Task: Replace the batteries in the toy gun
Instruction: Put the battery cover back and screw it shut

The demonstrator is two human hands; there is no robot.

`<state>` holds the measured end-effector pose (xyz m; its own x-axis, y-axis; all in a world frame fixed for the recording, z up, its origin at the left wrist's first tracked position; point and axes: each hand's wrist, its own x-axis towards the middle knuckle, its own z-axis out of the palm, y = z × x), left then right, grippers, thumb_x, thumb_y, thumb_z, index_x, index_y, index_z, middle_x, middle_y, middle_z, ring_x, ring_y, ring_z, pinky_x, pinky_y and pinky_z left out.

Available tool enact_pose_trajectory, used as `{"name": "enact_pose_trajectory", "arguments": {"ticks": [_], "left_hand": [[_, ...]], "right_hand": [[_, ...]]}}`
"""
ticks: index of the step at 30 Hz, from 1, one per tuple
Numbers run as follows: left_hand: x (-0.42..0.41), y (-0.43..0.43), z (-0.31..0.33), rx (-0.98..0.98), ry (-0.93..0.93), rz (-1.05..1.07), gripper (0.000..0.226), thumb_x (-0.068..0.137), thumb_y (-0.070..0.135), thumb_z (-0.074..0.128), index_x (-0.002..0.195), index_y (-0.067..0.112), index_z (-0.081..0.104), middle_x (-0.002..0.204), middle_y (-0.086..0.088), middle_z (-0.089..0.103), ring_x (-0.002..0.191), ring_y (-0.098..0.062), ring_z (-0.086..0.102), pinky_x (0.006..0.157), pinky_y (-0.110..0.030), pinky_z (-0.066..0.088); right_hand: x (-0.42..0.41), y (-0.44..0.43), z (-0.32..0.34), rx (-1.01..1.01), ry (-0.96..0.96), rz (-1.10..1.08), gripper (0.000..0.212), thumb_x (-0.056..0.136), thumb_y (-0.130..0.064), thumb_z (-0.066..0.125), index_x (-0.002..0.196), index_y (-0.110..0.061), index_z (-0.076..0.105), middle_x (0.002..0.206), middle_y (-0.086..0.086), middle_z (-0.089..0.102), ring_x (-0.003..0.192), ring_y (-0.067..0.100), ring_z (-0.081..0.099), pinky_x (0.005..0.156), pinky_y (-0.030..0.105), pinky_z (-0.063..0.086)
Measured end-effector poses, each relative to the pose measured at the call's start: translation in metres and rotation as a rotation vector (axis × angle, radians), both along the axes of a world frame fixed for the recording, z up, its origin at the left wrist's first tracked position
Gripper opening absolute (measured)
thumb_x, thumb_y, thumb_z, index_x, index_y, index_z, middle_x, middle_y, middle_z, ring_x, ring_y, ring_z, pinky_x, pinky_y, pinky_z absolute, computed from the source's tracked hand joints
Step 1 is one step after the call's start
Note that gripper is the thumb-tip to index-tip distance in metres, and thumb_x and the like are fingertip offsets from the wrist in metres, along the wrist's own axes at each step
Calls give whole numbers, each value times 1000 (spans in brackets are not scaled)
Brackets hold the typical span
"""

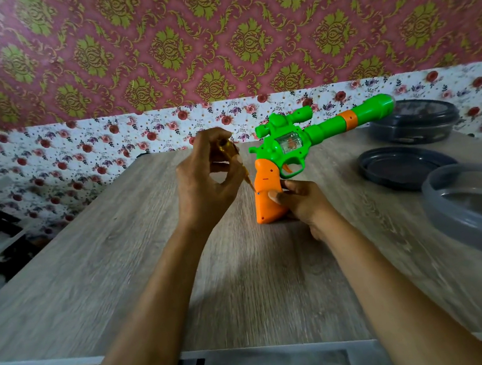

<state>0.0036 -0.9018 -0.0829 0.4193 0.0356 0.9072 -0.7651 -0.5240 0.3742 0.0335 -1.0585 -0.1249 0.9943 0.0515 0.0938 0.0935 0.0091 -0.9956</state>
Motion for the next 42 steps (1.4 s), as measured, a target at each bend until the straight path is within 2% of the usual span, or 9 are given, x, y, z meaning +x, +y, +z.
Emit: {"name": "enact_pose_trajectory", "arguments": {"ticks": [6,10,16,22,27,30,33,38,42], "left_hand": [[0,-1,-1,24,2,-15,27,83,21,57,108,14,47,88,1,63,82,-9,66,72,-13,54],[-1,-1,0,15,1,1,32,83,19,58,108,-1,52,89,-2,64,83,-10,66,72,-13,54],[0,-3,-1,29,5,-12,27,83,23,57,107,18,46,88,5,62,78,11,62,72,-8,51],[1,-2,-1,29,-5,-27,25,83,18,58,104,20,46,86,6,61,78,7,63,72,-9,51],[-2,-3,2,52,-29,-14,27,81,18,59,107,23,55,92,1,64,82,-11,65,71,-20,57],[-3,0,5,96,-36,32,27,81,16,60,107,14,64,94,-3,62,77,-14,62,64,-29,56],[-8,0,5,154,-70,66,24,83,16,60,104,8,68,97,-9,61,72,-13,59,57,-25,52],[-17,-7,-3,79,-137,107,16,83,11,69,97,3,72,89,-10,63,73,-8,60,63,-26,53],[-22,-11,-5,50,-137,100,25,87,9,63,111,11,63,97,-1,67,85,-8,64,73,-25,55]], "right_hand": [[-1,1,1,-1,-5,1,35,86,-2,58,121,-3,58,97,6,60,69,5,56,62,18,49],[-1,1,2,-7,4,1,34,86,-2,58,120,-1,58,98,8,60,84,19,58,77,36,52],[1,0,0,-30,-5,14,36,87,-4,58,123,-3,57,100,7,59,90,19,56,66,20,47],[4,0,-1,-41,2,31,36,87,-5,58,123,-5,57,100,6,60,71,4,55,48,7,46],[4,-1,-2,-60,-9,32,37,87,-6,58,124,-5,56,102,9,61,75,7,57,56,13,48],[2,-1,-1,-67,-15,34,37,87,-6,58,124,-4,56,107,12,62,89,17,58,66,18,48],[0,0,2,-78,-3,57,36,89,-5,56,124,-4,55,107,9,61,97,18,56,80,30,50],[0,-2,4,-180,-19,52,33,88,-9,57,121,-7,59,108,9,62,101,20,58,96,39,47],[1,-2,3,-206,-19,50,32,87,-11,59,119,-9,60,113,12,64,106,24,59,99,43,46]]}}
